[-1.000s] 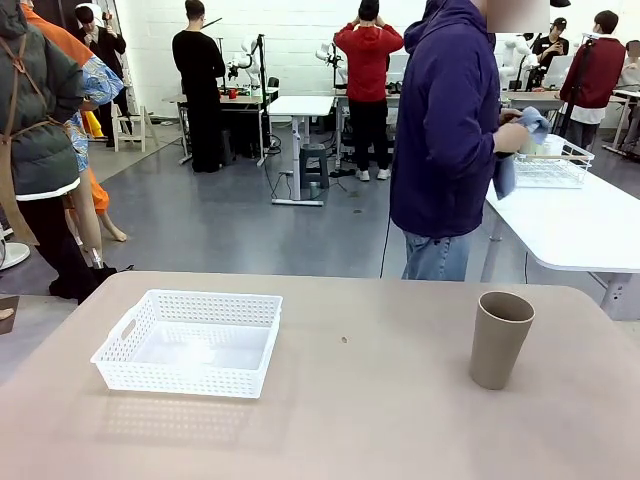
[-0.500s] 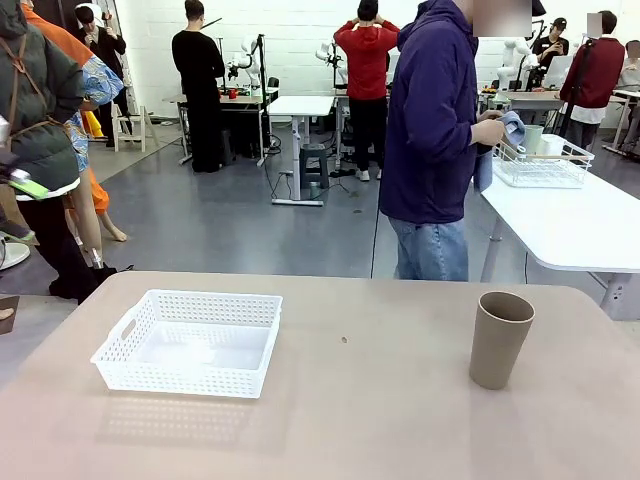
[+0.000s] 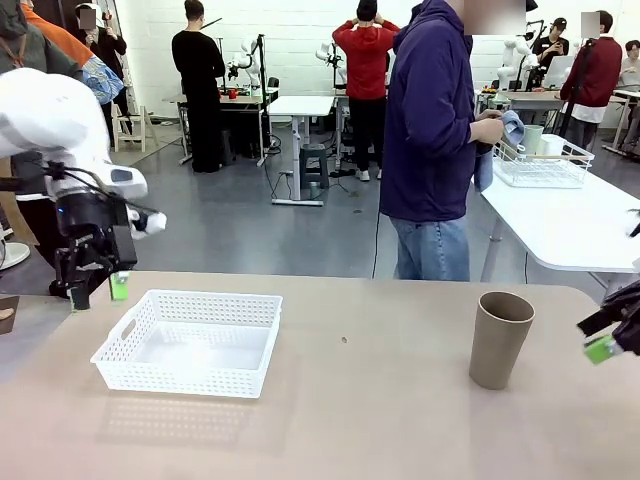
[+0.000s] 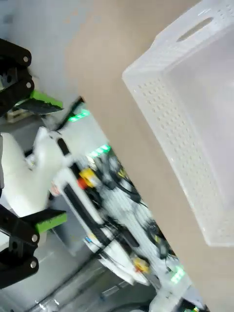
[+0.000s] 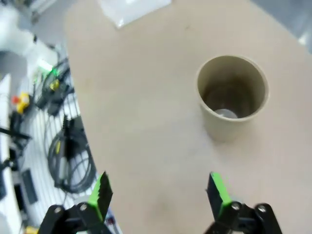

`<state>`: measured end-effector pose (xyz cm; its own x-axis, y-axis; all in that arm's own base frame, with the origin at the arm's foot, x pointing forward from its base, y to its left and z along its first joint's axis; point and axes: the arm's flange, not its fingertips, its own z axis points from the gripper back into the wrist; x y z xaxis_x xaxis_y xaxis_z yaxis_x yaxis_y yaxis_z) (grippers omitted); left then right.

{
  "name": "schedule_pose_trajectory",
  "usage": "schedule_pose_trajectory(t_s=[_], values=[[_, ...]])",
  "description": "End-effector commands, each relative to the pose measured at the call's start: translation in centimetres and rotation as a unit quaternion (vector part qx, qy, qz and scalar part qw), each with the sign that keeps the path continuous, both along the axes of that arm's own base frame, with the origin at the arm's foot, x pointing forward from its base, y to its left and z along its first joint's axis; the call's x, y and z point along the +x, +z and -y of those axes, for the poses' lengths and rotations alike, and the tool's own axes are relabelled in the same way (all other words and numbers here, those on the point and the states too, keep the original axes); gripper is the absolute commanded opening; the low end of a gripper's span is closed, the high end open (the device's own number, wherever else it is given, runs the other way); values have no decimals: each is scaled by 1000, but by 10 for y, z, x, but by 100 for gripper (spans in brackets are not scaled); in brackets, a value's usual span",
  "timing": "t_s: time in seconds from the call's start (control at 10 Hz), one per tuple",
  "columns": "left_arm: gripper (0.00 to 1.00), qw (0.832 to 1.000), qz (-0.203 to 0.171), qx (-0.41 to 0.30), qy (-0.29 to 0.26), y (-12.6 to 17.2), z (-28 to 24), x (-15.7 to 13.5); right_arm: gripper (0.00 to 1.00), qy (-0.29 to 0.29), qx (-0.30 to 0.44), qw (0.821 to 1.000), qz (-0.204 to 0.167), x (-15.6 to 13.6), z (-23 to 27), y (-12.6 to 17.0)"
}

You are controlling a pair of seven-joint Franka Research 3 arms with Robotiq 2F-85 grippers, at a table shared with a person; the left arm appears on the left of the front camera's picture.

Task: Clean and organize the cups into the basket.
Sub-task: Pick up the Organizing basket and move it to the center of the table, then pick up the Reusable plastic cup from the right side of the table and place it inside the Organizing basket.

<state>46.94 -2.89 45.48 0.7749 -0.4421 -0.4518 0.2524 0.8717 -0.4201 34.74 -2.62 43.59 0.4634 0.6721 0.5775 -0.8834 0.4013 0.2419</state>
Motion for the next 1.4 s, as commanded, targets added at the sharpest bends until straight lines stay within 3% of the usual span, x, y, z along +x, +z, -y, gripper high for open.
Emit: schedule_pose_trajectory(t_s=[0.0,0.2,0.3,0.4,0.7,0.8,0.9,1.0,1.2,1.3], values=[[100,982,-73,137,-103,14,-2,26,100,51,-4,999,-11,7,11,-15],[100,980,-62,159,-106,10,-1,21,100,51,22,998,-32,7,22,-15],[100,978,-23,183,-101,11,-2,11,100,43,39,997,-41,0,29,-11],[100,983,-83,140,-86,-4,1,18,100,45,9,999,-24,4,7,-25],[100,980,-72,161,-95,3,0,18,100,45,9,999,-24,4,7,-25],[100,980,44,183,-61,13,-4,12,100,45,9,999,-24,4,7,-25],[100,963,144,226,-34,9,-6,-1,100,45,9,999,-24,4,7,-25],[100,942,209,261,-21,2,-5,-13,100,45,9,999,-24,4,7,-25],[100,929,258,265,-10,-4,-6,-30,100,48,14,998,-26,4,8,-22],[100,927,272,259,-2,-5,-8,-36,100,74,71,995,-17,12,20,-29]])
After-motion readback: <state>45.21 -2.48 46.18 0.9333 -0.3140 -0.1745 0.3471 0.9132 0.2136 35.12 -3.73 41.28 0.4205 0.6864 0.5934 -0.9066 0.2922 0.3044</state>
